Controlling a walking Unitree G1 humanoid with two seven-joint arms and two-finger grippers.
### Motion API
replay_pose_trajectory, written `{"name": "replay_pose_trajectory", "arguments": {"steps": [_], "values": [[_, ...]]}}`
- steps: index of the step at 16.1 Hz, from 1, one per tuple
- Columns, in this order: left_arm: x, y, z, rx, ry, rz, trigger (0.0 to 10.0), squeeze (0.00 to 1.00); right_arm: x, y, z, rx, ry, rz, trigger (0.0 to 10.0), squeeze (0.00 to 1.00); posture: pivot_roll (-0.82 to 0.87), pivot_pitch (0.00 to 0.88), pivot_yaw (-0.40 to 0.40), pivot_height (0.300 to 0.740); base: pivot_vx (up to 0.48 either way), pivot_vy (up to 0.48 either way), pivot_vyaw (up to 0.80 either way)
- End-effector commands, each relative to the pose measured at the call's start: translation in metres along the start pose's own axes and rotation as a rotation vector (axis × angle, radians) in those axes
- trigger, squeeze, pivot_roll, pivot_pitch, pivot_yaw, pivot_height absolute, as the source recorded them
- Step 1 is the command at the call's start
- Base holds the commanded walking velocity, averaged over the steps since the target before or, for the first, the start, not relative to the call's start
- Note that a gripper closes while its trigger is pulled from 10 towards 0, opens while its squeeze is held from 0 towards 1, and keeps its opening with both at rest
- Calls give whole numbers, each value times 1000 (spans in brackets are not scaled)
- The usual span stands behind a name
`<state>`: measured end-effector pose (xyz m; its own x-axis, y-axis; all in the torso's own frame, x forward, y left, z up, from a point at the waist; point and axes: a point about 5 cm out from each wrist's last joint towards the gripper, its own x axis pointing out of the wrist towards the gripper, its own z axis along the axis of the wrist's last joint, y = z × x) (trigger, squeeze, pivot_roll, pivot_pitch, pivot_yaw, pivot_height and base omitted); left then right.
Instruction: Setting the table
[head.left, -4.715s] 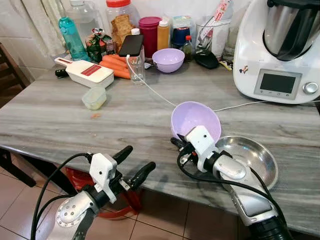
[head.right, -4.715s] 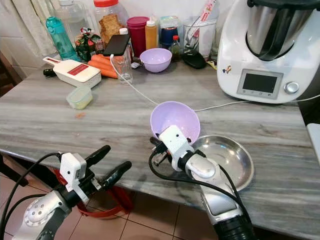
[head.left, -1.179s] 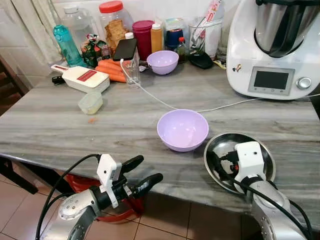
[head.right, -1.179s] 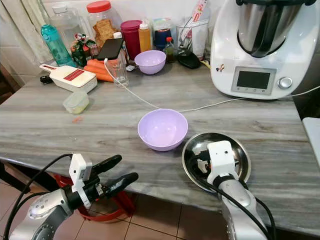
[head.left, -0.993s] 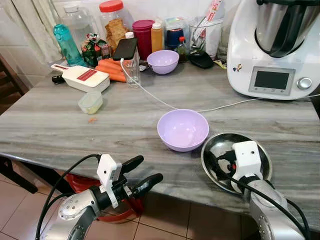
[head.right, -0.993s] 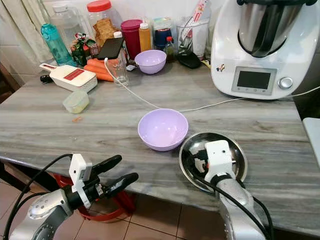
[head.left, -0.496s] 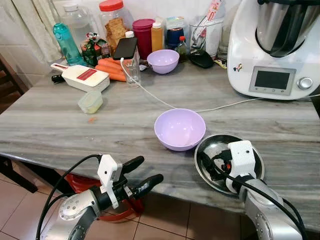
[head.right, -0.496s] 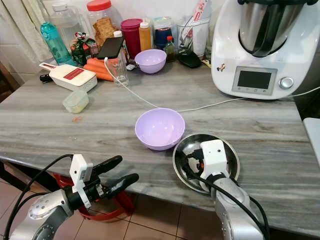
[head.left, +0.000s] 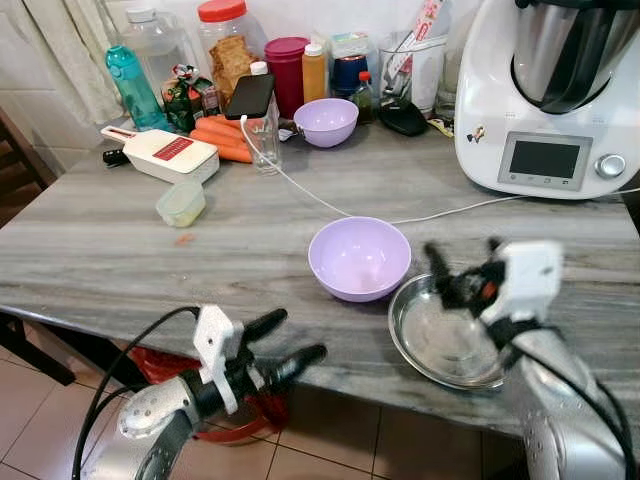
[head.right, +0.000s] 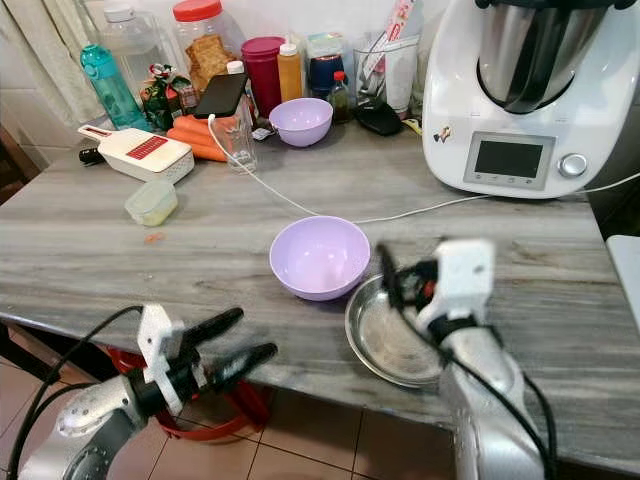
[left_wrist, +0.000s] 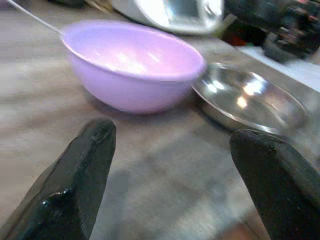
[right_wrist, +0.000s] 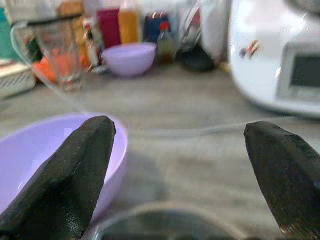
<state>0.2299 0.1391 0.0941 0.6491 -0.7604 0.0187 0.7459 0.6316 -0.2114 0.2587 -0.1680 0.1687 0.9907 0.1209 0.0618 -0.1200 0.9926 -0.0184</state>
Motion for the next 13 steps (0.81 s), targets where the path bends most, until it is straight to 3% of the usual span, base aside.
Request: {"name": "replay_pose_trajectory", "arguments": {"steps": [1,3,5,7,9,13], "values": [[-5,22,12,60,-49,130,10000,0,4,11,14,-62,-74,-4,10000,0,-134,27,112,740,0,0,0],[-8,47,24,133,-108,285,10000,0,7,11,10,-66,-53,-22,10000,0,-127,21,107,740,0,0,0],[-6,59,35,160,-154,385,10000,0,9,10,10,-74,-71,-45,10000,0,-122,15,105,740,0,0,0],[-3,65,39,169,-179,478,10000,0,14,1,12,-102,-97,-154,10000,0,-120,8,103,740,0,0,0],[1,70,35,185,-170,602,10000,0,16,-8,7,-80,-78,-183,10000,0,-117,1,101,740,0,0,0],[2,65,23,232,-160,776,10000,0,6,-17,-4,-138,-64,-214,10000,0,-119,0,97,740,0,0,0]]}}
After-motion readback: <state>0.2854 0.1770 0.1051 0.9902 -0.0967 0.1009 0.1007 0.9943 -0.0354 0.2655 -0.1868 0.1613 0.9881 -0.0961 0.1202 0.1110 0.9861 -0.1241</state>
